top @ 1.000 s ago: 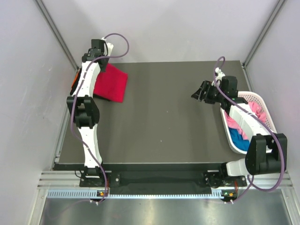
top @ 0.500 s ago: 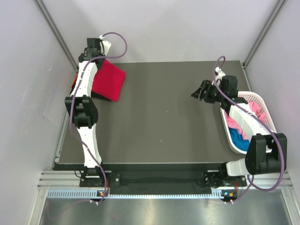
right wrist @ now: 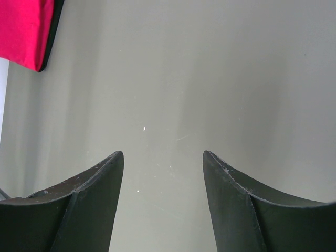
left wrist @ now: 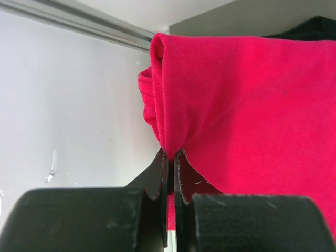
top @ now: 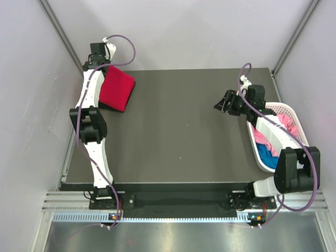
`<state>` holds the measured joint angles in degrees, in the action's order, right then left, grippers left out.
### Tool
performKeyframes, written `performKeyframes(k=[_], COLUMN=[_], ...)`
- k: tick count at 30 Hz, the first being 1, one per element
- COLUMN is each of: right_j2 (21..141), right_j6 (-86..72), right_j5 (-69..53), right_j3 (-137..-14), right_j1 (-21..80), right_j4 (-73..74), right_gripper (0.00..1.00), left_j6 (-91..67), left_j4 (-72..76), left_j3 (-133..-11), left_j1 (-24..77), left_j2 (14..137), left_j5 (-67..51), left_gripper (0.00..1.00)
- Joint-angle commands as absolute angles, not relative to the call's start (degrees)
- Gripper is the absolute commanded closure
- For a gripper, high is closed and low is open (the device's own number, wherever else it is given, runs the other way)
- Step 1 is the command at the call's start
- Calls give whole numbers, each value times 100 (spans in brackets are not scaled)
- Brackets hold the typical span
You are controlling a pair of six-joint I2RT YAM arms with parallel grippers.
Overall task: Fold and stack the t-shirts
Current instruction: Neatly place the folded tshirt to the corner, then reset both grippers
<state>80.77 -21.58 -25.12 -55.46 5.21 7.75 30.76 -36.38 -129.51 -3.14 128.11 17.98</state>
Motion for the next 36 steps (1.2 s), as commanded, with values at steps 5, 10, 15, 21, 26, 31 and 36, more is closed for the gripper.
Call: performKeyframes(k=[5, 10, 15, 21, 26, 31, 36], right_j2=[8112, 8077, 7823, 7278, 6654, 5698, 5081], right_j6=[-2109, -2092, -2013, -2162, -2207, -1864, -1827], right_j5=[-2549, -2505, -2294, -2109, -2197, -2232, -2259], right_j3=[-5581, -5590, -5739, -5880, -5994, -5898, -5854], right_j1=[510, 501, 501, 519, 554, 563, 563], right_j4=[413, 439, 773, 1186, 1993, 2758, 3164], right_gripper=[38, 37, 37, 36, 0, 0, 0], left_j6=[3137, 3373, 3315, 995, -52, -974, -2123], left_j4=[-2427, -1347, -1098, -2899, -3602, -3262, -1501], left_j3=[-12613, -12129, -11997, -12603, -11937, -9935, -7364], left_j1=[-536, -484, -176, -26, 483, 527, 711], left_j2=[13034, 13288, 13202, 12587, 11489, 9855, 7995], left_j5=[2670, 3809, 4254, 2428, 689, -2034, -3944], left_gripper=[90, 45, 38, 1, 2, 1, 1])
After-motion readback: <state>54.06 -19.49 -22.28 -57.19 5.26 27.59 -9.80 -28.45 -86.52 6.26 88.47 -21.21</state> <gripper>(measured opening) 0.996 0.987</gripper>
